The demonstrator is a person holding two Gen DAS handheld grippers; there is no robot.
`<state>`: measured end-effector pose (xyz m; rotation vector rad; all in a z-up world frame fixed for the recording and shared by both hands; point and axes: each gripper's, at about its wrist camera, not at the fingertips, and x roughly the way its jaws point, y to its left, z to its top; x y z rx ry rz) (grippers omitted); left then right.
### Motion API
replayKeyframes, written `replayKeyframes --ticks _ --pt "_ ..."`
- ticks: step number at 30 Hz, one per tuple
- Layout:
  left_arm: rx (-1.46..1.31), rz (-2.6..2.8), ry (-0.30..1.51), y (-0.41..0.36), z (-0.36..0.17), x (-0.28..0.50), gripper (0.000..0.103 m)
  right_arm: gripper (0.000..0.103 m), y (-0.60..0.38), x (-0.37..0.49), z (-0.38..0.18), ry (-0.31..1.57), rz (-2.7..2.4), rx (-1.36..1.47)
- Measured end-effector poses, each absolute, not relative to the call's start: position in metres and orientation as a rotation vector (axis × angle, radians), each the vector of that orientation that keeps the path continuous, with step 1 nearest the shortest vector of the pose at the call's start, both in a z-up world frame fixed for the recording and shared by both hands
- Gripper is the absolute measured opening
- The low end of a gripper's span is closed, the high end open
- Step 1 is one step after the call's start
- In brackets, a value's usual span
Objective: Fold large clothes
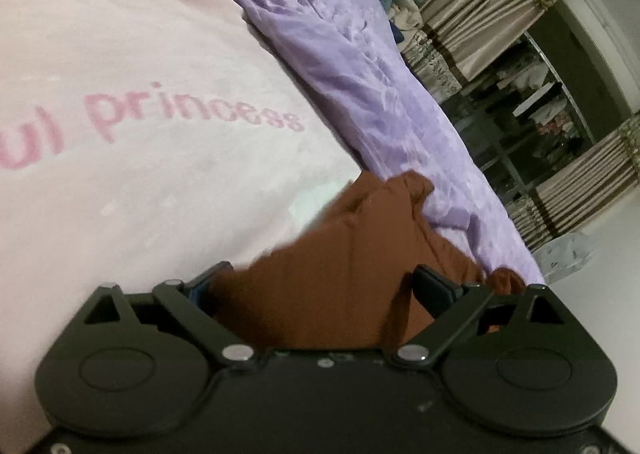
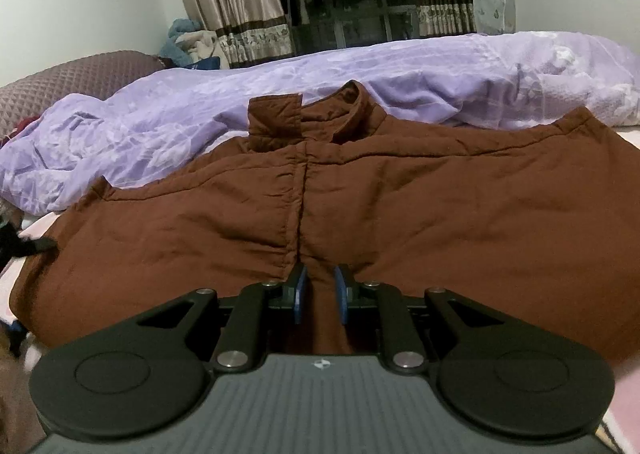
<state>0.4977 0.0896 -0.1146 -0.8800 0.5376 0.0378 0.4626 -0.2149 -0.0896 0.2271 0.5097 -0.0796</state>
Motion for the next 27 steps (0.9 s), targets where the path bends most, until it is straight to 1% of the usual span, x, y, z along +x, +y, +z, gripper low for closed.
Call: replayKeyframes --ticks 3,5,6,7,8,10,12,13,16,19,21,24,27 --pt "-0.882 0.019 0.547 0.095 -0.114 0.514 0.095 0.02 -0.215 0.462 -0.09 0.508 -0.081 0.226" --pt "-0.852 0.016 0.554 0.095 -0.114 0.523 0.089 0.02 -0.215 0.462 -0.09 0.506 -0.086 0.221" --pt "-0.831 0.018 0.558 0.093 -0.113 0.526 0.078 0.02 -0.214 0.463 -0.09 0.505 -0.089 0.218" --pt "-0.819 0.017 0.57 0.091 -0.113 0.528 0.063 0.02 -0.213 0.462 -0.09 0.502 -0.092 0.214" --pt "-0.821 0.004 0.582 0.091 -0.115 0.53 0.057 0.02 -0.213 0.462 -0.09 0.501 -0.094 0.21" --pt "-0.823 -0.011 0.586 0.092 -0.114 0.527 0.041 0.02 -0.212 0.462 -0.089 0.503 -0.096 0.202" --pt "-0.8 -0.035 0.576 0.091 -0.108 0.524 0.031 0.02 -0.213 0.464 -0.083 0.518 -0.091 0.185" --pt "-0.781 -0.045 0.569 0.09 -0.103 0.522 0.027 0.02 -0.212 0.465 -0.078 0.52 -0.091 0.18" --pt "-0.754 -0.07 0.548 0.086 -0.089 0.52 0.023 0.021 -0.214 0.467 -0.06 0.469 -0.097 0.171" --pt "-0.731 -0.103 0.516 0.083 -0.074 0.518 0.021 0.024 -0.22 0.481 -0.048 0.448 -0.099 0.189" --pt "-0.721 -0.124 0.497 0.08 -0.068 0.516 0.02 0.024 -0.225 0.497 -0.052 0.491 -0.096 0.22" --pt "-0.697 -0.145 0.473 0.075 -0.06 0.514 0.02 0.023 -0.231 0.517 -0.073 0.575 -0.117 0.232" --pt "-0.675 -0.163 0.455 0.07 -0.056 0.512 0.019 0.023 -0.229 0.517 -0.084 0.553 -0.135 0.217"
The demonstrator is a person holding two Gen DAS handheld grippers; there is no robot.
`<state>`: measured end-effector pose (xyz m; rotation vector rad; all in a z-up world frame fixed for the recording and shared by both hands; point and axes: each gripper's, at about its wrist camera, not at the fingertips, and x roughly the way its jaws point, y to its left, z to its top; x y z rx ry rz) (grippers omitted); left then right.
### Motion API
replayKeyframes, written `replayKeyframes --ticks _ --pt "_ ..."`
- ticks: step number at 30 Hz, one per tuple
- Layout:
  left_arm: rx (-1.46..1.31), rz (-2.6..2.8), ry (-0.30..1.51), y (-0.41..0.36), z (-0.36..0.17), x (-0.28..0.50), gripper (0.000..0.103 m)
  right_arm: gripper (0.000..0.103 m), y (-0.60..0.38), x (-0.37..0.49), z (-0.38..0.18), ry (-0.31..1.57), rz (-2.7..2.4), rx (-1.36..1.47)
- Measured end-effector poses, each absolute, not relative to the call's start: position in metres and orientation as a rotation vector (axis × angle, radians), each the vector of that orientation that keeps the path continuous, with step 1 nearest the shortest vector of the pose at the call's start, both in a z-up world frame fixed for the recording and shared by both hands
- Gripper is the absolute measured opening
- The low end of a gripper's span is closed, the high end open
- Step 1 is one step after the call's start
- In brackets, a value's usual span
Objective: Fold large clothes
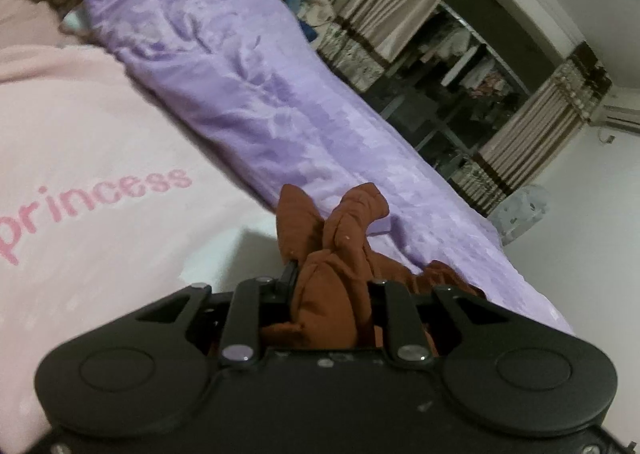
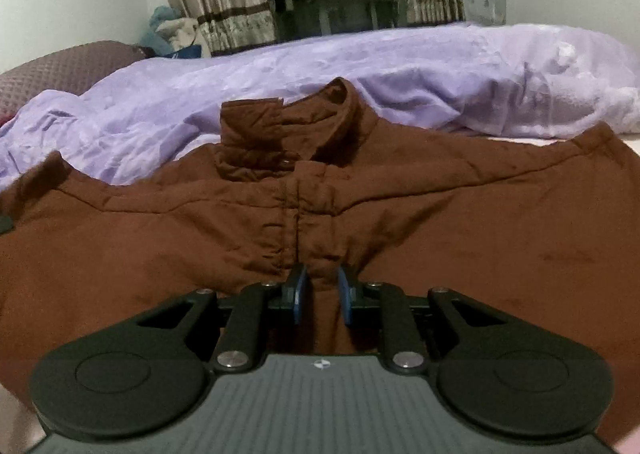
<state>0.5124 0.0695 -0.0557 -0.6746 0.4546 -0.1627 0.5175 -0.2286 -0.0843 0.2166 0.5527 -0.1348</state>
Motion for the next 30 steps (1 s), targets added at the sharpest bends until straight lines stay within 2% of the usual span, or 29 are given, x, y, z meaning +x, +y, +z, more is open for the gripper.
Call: replayKeyframes --ticks 8,11,20,26,30 --pt "-0.682 -0.251 0.427 0.05 -0.032 0.511 0.015 0.024 -0.228 0.506 -0.077 0.519 -0.105 0.2" --pt "-0.644 -0.324 0.411 0.024 -0.013 0.506 0.013 0.03 -0.249 0.484 -0.063 0.495 -0.12 0.253" --pt "-0.537 -0.606 0.411 -0.133 0.022 0.479 0.009 0.035 -0.355 0.392 -0.039 0.404 -0.283 0.302" --pt "-0.473 -0.745 0.523 -0.258 -0.012 0.479 0.009 0.035 -0.413 0.354 -0.043 0.383 -0.374 0.351" --pt "-0.334 -0.68 0.674 -0.321 -0.071 0.502 0.01 0.035 -0.435 0.349 -0.06 0.414 -0.398 0.381"
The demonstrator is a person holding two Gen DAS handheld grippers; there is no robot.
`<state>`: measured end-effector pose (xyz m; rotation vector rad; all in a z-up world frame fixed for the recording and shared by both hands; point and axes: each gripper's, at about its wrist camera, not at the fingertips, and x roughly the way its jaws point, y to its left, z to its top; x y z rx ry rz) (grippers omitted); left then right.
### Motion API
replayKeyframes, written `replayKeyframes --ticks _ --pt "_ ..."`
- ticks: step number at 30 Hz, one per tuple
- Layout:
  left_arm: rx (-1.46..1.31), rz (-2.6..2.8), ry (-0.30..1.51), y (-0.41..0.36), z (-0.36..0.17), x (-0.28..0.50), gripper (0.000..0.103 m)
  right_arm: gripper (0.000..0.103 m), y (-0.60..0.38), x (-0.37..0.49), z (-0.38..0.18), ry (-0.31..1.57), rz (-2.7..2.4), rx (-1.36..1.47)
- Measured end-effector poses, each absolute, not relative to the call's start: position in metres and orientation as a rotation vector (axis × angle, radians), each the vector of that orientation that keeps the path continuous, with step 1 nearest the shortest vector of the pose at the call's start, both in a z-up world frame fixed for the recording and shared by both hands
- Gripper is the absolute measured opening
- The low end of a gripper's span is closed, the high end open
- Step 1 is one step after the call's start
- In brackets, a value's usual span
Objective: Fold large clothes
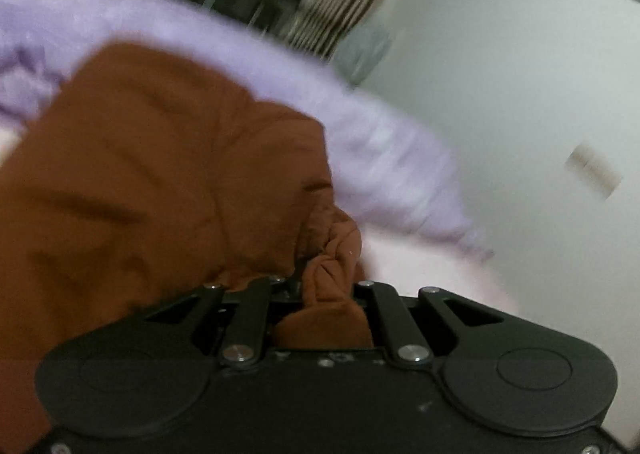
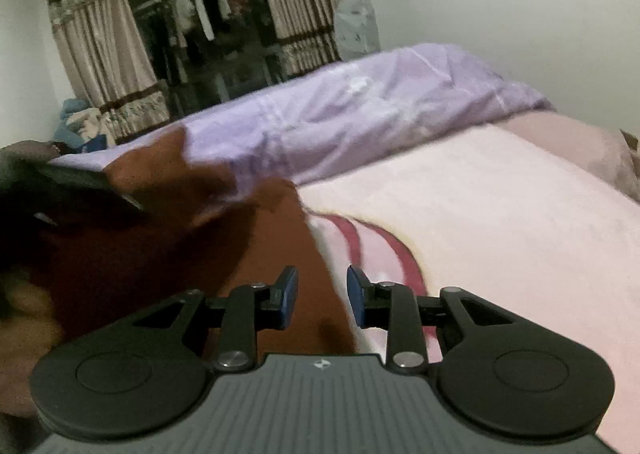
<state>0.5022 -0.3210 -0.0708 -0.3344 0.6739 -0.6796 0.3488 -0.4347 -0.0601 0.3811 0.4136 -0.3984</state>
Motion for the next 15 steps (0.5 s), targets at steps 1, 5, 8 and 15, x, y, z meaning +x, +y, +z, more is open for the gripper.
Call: replayKeyframes --ticks 1,5,8,15 --pt "-0.31 -0.681 0.707 -0.329 -0.086 0.509 0.013 0.035 -0.438 0.348 -0.065 0.428 -0.398 0.386" --pt "-0.304 -0.801 0.678 -0.331 -0.089 0.512 0.053 0.035 -0.439 0.349 -0.08 0.463 -0.391 0.409" --pt "-0.437 -0.991 0.666 -0.321 -0.055 0.505 0.084 0.035 -0.442 0.343 -0.077 0.457 -0.383 0.452" --pt "-0.244 -0.84 0.449 -0.255 0.014 0.46 0.086 0.042 -0.43 0.318 -0.049 0.358 -0.304 0.51"
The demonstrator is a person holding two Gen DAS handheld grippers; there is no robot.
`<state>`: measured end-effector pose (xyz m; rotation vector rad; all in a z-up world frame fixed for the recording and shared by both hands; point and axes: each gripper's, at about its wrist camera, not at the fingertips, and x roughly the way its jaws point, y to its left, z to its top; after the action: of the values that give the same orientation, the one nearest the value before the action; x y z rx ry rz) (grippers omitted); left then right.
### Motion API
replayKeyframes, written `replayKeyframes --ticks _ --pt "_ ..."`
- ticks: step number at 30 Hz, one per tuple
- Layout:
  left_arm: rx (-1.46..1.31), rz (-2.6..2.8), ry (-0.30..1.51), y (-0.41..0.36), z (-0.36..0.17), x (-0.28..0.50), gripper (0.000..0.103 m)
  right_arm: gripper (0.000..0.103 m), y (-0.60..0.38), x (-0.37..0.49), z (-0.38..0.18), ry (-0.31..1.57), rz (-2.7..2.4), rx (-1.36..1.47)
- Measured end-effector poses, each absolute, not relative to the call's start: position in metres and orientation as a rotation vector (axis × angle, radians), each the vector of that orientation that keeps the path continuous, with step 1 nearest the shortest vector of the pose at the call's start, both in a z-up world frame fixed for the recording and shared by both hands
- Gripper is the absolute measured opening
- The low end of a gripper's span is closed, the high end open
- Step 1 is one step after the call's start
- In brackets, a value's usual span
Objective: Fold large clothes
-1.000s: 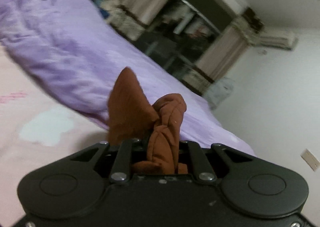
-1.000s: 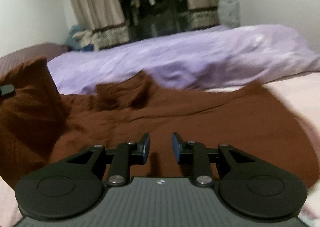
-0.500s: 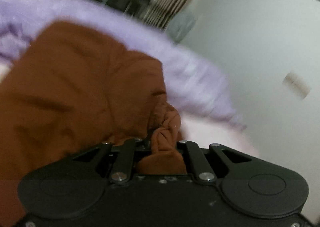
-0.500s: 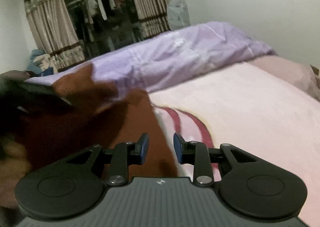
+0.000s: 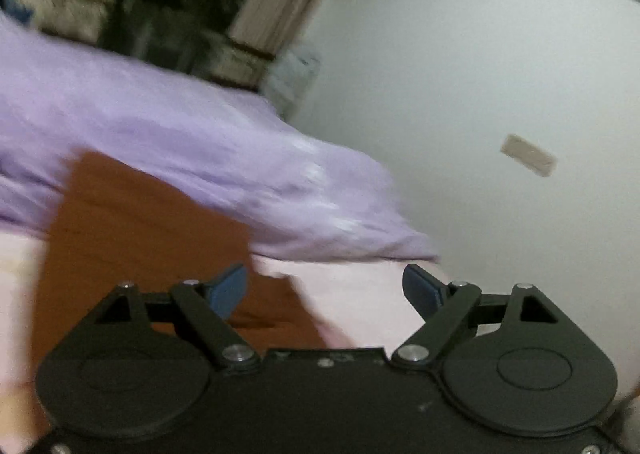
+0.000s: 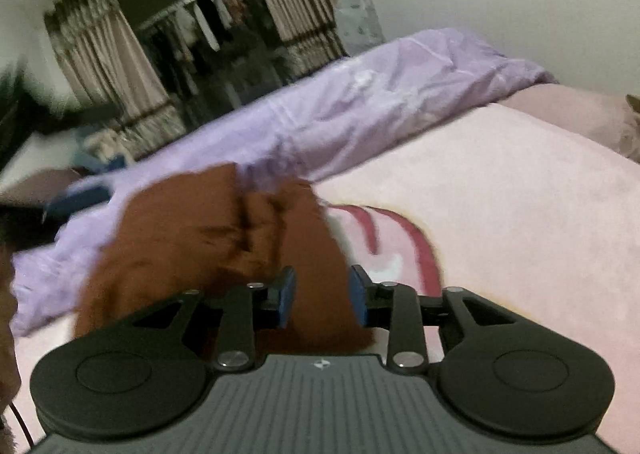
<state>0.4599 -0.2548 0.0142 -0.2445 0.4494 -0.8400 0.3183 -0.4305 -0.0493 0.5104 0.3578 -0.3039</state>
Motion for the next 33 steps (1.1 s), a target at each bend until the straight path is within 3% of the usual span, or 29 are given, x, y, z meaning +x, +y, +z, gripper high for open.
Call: replayKeyframes --ticks 1,5,12,19,20,22,24,29,33 --pt "-0.214 -0.785 0.42 -0.235 0.012 0.455 0.087 0.044 -0.43 0.315 -0.046 0.341 -0.273 0.539" --pt "-0.113 -0.586 0.413 -0.167 -0.026 0.447 0.088 0.075 -0.428 0.307 -0.043 0.279 -0.106 0.703" --pt "-0.068 -0.554 0.569 -0.128 -0.105 0.442 0.088 0.076 -0.42 0.355 -0.061 0.387 -0.067 0.783" --pt "-0.016 -0.531 0.601 -0.157 -0.13 0.47 0.086 0.078 -0.431 0.401 -0.075 0.393 -0.051 0.942" --pt "-0.013 -0.532 0.603 -0.157 -0.13 0.472 0.086 0.075 -0.43 0.404 -0.072 0.392 -0.053 0.935" --pt "0.004 -0.533 0.585 -0.17 -0.117 0.466 0.086 0.039 -0.426 0.409 -0.062 0.385 -0.064 0.891" --pt "0.016 -0.538 0.567 -0.172 -0.106 0.454 0.086 0.022 -0.423 0.403 -0.047 0.349 -0.067 0.838" --pt "0.063 -0.486 0.548 -0.181 -0.102 0.456 0.086 0.02 -0.441 0.362 -0.023 0.177 -0.163 0.743" --pt "0.015 -0.466 0.636 -0.18 -0.123 0.478 0.087 0.02 -0.48 0.381 -0.086 0.365 -0.203 0.852"
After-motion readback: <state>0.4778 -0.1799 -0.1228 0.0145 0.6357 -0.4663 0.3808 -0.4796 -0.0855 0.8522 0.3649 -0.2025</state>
